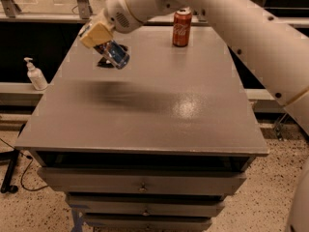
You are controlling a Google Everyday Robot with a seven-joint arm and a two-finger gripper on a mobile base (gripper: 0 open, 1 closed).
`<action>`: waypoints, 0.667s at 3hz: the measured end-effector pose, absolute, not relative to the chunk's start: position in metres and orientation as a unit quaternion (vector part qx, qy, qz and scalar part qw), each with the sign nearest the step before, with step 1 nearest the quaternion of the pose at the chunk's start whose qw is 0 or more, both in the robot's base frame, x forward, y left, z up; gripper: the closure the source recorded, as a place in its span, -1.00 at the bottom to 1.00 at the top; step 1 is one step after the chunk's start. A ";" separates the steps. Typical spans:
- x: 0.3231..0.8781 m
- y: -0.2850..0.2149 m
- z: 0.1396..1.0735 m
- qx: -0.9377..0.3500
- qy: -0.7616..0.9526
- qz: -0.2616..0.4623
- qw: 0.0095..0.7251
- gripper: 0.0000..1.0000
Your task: Place redbull can upright
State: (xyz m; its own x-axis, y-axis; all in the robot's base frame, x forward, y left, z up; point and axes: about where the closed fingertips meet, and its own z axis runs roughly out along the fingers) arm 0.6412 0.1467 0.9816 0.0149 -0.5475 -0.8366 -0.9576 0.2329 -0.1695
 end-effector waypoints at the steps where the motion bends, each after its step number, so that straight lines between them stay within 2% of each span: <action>1: 0.642 0.115 0.979 -0.540 0.622 0.291 0.487 1.00; 2: 0.634 0.073 0.975 -0.514 0.591 0.311 0.539 1.00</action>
Offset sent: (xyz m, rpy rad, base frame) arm -0.0170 -0.1648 -0.0115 0.4543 -0.2060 -0.0373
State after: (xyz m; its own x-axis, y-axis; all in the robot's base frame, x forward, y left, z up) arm 0.6338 0.0729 0.9749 0.1082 -0.2716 -0.9563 -0.9425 0.2780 -0.1856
